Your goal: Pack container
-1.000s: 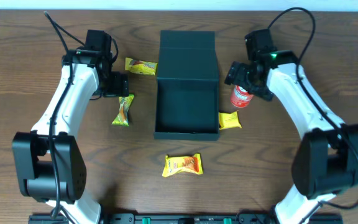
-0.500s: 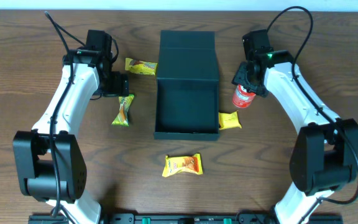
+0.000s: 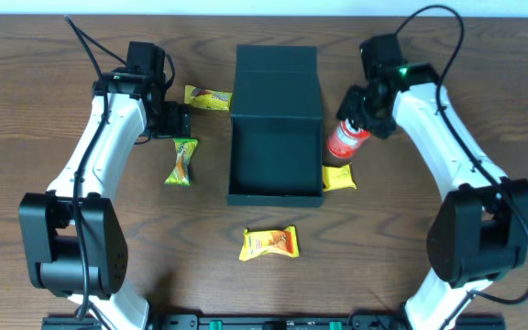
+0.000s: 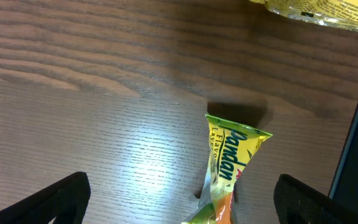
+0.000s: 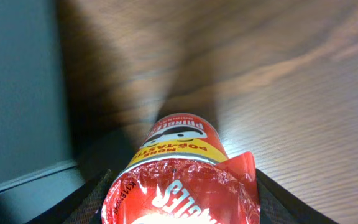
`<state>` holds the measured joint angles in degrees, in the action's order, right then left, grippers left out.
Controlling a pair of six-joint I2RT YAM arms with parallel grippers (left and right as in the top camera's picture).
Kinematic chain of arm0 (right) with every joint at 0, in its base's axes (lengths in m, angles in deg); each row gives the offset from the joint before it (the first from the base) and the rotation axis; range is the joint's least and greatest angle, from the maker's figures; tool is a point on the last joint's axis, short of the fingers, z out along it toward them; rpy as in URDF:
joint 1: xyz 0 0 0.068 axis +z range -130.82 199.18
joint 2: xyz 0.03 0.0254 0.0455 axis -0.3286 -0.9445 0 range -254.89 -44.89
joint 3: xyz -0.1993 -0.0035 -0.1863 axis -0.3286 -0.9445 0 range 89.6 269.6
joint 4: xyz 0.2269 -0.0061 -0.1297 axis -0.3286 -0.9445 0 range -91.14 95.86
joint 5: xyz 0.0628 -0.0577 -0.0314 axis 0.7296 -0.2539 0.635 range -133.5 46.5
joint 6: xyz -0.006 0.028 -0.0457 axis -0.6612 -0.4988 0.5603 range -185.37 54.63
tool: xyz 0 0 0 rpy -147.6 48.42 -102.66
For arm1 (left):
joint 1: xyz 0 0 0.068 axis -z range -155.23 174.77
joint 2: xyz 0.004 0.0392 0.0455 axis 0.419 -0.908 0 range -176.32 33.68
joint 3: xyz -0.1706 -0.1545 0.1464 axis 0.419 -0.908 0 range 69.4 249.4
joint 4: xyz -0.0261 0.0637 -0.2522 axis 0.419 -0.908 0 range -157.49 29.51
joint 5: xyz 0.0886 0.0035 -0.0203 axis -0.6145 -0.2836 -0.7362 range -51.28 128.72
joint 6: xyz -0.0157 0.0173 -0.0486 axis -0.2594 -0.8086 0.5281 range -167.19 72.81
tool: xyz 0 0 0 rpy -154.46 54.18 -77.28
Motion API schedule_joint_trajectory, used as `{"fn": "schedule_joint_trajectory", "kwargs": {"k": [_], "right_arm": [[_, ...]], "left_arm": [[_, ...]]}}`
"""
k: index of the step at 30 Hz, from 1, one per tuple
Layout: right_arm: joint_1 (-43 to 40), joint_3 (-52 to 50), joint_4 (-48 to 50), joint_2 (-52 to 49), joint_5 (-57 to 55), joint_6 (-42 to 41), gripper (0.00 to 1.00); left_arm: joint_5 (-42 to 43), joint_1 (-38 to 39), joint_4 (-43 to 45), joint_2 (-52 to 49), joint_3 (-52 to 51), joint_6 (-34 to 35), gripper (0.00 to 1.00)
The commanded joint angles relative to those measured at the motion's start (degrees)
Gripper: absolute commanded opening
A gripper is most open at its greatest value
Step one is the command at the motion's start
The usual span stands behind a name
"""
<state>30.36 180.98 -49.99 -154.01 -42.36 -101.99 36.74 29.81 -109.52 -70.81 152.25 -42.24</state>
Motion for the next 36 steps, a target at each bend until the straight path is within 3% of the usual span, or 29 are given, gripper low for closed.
{"fn": "schedule_joint_trajectory", "kwargs": {"k": [1,8,12,18,28,36], "right_arm": [[0.4,5.7,-2.1,0.5,5.2,1.0,0.62],[0.4,14.2,-8.1,0.5,11.5,1.1,0.62],[0.5,14.5,-7.4,0.5,21.5,-0.2,0.63],[2.2,14.5,-5.9,0.3,22.4,-4.2,0.6],[4.7,7.1,3.3,0.2,21.6,-9.3,0.61],[4.9,-5.4,19.9,0.2,26.3,-16.4,0.59]], "left_arm": [[-1.0,-0.1,0.0,-0.1,-0.2,0.9,0.95],[-1.0,-0.1,0.0,-0.1,-0.2,0.9,0.95],[-1.0,-0.1,0.0,-0.1,-0.2,0.9,0.95],[-1.0,-0.1,0.5,-0.1,-0.2,0.9,0.95],[-1.0,-0.1,0.4,-0.1,-0.2,0.9,0.95],[-1.0,-0.1,0.4,-0.1,-0.2,0.9,0.96]]}}
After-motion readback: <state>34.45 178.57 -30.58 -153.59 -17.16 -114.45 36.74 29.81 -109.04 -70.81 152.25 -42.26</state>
